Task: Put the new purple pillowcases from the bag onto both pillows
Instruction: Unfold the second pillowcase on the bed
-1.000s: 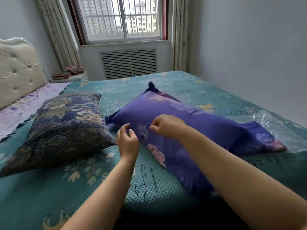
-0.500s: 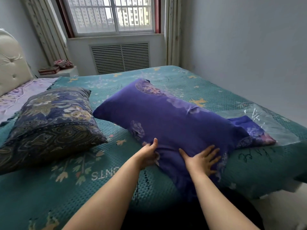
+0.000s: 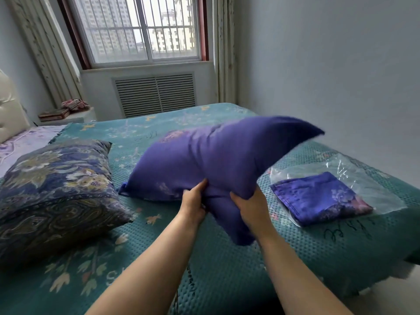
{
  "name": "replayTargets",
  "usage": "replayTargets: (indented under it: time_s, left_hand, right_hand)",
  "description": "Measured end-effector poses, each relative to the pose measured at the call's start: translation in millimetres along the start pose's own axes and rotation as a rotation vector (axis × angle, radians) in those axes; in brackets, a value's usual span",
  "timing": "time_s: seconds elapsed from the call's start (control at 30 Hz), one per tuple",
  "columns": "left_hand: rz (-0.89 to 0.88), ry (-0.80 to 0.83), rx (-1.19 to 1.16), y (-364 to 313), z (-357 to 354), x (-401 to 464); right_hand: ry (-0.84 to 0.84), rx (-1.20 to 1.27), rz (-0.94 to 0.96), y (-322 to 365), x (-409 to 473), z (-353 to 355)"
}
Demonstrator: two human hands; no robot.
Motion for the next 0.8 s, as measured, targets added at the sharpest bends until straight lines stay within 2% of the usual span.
replayTargets:
  time_s: [0.1,0.23,0.3,0.37,0.4,0.5,0.6,0.67,0.73,0.8]
  left_hand:
    - [-0.213,0.055,0.048,-31,-22,21]
    - [-0.381,0.196,0.376,-93,-63,57]
    - [-0.328,0.222,0.725,-117,-75,80]
    - [-0.221,0.141,1.102,-123,-68,103]
    - [-0.167,0.105,1.217,-118,-61,109]
    - [0.003,0.099,1.221,-80,-37,111]
    - [0.114,0.15,1.267,-40,-18,104]
    - [0.142,0.197,1.297,-20,-14,96]
    - [0.154,0.252,1.313,-2,-15,88]
    - [0.157,0.287,1.301,11,-16,79]
  right_hand:
    - [-0.031,0.028,0.078,29,25,2]
    - [-0.143,0.163,0.133,59,105,10]
    - [-0.15,0.172,0.122,57,160,19]
    - [-0.112,-0.034,-0.006,35,204,32]
    - [-0.085,-0.161,-0.075,21,215,39]
    - [-0.036,-0.42,-0.173,-15,215,50]
    - [-0.06,-0.692,-0.283,-61,189,52]
    - [-0.119,-0.845,-0.506,-99,160,63]
    - [-0.167,-0.868,-0.723,-132,127,81]
    - [-0.165,-0.933,-0.81,-155,101,101]
Point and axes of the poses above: each hand's wrist, its own x-axis towards the middle knuckle, its own z-axis out of the back of the hand, y = z × x, the point moved 6 cm from there along x, towards the middle knuckle, and after that the axes turned 8 degrees about y, right-handed, at the moved point
